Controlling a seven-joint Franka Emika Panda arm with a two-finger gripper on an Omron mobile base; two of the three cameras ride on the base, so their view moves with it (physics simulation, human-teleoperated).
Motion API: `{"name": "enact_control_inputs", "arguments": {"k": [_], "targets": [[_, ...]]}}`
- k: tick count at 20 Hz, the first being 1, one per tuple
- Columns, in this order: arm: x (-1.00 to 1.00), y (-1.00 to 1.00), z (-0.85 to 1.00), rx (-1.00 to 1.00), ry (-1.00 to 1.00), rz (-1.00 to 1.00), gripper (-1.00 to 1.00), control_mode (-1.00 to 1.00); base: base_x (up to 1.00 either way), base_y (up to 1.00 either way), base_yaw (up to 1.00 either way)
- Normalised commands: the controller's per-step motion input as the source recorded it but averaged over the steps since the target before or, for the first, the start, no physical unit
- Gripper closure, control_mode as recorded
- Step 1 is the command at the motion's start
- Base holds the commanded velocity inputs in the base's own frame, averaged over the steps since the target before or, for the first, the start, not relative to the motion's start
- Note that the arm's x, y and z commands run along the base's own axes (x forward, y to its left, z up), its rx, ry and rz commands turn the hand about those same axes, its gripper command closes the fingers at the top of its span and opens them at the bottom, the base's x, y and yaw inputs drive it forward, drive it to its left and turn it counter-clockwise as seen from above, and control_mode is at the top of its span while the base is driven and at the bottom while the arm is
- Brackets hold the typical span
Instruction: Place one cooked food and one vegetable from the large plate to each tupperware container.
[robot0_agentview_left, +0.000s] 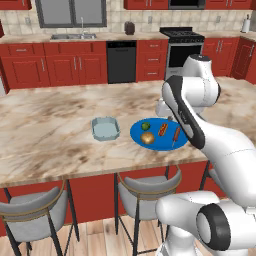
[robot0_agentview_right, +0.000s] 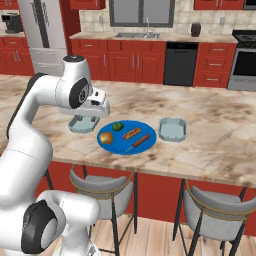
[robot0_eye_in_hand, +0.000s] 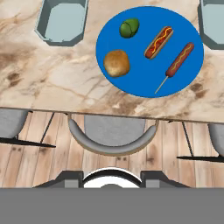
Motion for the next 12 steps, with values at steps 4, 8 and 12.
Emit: {"name": "enact_control_inputs", "arguments": {"k": [4,8,12], "targets": [[0.00,0.00,0.00,0.00,0.00,0.00,-1.00,-1.00,0.00,0.00,0.00],[0.35,-0.01,-0.30,-0.07,0.11,-0.02,-1.00,-1.00,0.00,0.00,0.00],[0.63,0.03,-0.58,-0.09,0.11,-0.07,-1.00,-1.00,0.00,0.00,0.00]]}}
